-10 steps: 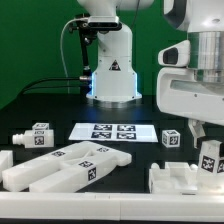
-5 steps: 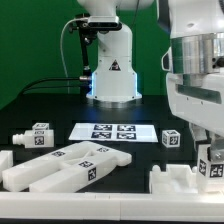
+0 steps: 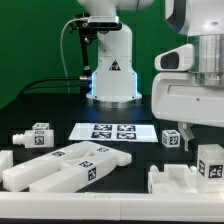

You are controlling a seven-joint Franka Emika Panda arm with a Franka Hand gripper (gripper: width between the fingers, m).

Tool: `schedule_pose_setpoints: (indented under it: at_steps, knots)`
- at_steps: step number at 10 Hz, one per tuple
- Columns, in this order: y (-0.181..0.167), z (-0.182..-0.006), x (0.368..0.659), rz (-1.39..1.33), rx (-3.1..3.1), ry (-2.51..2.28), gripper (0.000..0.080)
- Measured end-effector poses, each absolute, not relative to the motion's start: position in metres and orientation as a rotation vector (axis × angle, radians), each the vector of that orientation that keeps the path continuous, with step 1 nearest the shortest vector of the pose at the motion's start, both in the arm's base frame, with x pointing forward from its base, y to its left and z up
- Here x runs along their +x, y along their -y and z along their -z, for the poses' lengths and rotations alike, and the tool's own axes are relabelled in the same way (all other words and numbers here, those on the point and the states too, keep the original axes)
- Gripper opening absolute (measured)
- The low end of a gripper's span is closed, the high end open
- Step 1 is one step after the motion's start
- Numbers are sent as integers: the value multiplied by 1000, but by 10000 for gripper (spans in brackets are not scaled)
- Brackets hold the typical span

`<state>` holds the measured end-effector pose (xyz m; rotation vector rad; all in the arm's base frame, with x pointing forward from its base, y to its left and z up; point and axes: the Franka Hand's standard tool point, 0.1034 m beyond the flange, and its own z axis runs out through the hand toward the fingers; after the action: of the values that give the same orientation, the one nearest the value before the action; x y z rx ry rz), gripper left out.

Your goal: Assemble chair

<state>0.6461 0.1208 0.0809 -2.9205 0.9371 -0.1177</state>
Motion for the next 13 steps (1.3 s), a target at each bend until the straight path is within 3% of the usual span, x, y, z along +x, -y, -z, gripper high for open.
schedule_pose_setpoints:
  at_steps: [3, 4, 5, 6, 7, 8, 9, 13]
  knots:
    - [-119, -81, 647, 133, -3007, -649, 649]
    - [-115, -81, 648, 155, -3110, -64, 649]
    - [-112, -80, 648, 155, -3108, -16, 649]
    - [-113, -80, 648, 154, -3106, -97, 649]
    - [-113, -80, 648, 153, -3104, -119, 561]
    - [-113, -80, 648, 151, -3094, -232, 383]
    - [-113, -80, 648, 149, -3085, -307, 282]
    - [-120, -80, 644, 95, -2723, -1460, 282]
